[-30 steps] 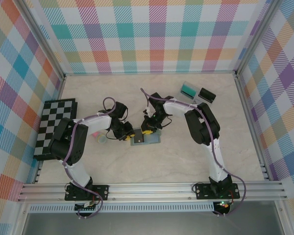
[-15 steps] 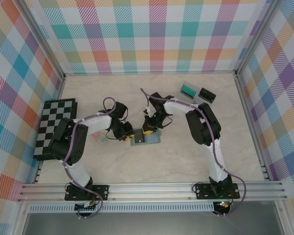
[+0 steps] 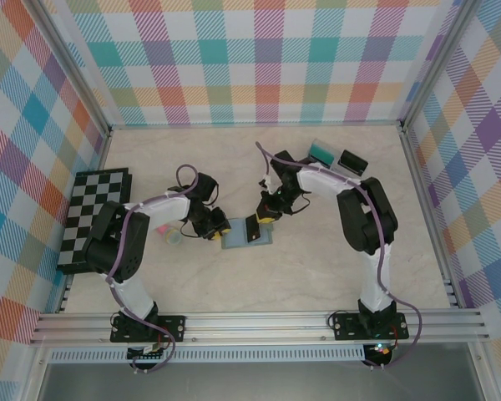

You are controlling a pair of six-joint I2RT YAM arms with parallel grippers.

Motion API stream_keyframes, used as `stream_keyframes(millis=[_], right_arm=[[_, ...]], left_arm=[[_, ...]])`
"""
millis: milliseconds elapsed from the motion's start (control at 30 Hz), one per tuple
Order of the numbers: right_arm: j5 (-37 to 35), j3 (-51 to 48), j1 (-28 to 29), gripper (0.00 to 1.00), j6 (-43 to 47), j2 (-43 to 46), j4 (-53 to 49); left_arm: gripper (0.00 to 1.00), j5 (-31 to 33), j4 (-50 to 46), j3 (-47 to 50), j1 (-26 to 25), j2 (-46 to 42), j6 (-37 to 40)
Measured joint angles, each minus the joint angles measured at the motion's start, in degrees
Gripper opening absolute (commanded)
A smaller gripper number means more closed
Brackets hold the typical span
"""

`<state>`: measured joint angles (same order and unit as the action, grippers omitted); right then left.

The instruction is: Take the credit cards out of the card holder

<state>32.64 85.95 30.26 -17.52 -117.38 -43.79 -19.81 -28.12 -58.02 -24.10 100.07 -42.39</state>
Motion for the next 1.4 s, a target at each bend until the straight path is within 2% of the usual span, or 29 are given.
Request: stream_keyframes(millis=[200, 367, 467, 567, 633, 733, 800, 867, 967, 1033, 1167, 1400], right_arm=[[3.76, -1.62, -2.23, 0.0, 2.1, 5.4, 0.83], [9.35, -2.62, -4.09, 0.0, 2.14, 7.54, 2.84], [12.96, -3.41, -5.01, 0.0, 1.97, 7.63, 4.55], [16.96, -4.11, -5.84, 0.0, 1.57, 7.82, 6.34], [19.3, -4.26, -6.12, 0.0, 1.29, 8.17, 7.43], [22.62, -4.28, -6.47, 0.0, 0.44, 9.11, 9.2], [24.74, -4.37, -6.67, 0.0, -0.31, 9.94, 10.71], [26.64, -4.44, -6.67, 0.0, -1.14, 10.64, 12.07], [28.22, -4.55, -6.95, 0.0, -1.81, 10.82, 13.22], [28.96, -4.63, -7.02, 0.0, -2.38, 10.82, 13.7], [29.99, -4.66, -7.65, 0.0, -3.23, 10.82, 14.49], [30.88, -4.66, -7.87, 0.0, -4.31, 10.82, 15.54]], left_arm=[[0.53, -1.53, 0.35, 0.02, 0.94, -4.7, 0.22], [0.73, -6.67, 5.49, 0.72, 2.23, -9.57, -0.37], [0.79, -11.15, 10.95, 2.43, 2.62, -11.65, -1.33], [0.8, -15.91, 17.66, 4.55, 2.71, -12.35, -3.26], [0.79, -18.58, 21.73, 5.68, 2.78, -12.35, -4.7], [0.73, -21.88, 26.99, 6.93, 2.84, -12.35, -6.8], [0.61, -23.52, 29.66, 7.32, 2.84, -12.35, -8.15], [0.44, -24.85, 32.41, 7.63, 2.89, -12.35, -9.35], [0.31, -26.53, 35.58, 7.82, 2.89, -12.35, -10.69], [0.26, -27.15, 36.96, 7.91, 2.89, -12.35, -11.3], [0.23, -27.76, 38.84, 8.22, 2.93, -12.41, -12.41], [0.34, -28.15, 41.57, 8.39, 3.04, -12.94, -13.81]])
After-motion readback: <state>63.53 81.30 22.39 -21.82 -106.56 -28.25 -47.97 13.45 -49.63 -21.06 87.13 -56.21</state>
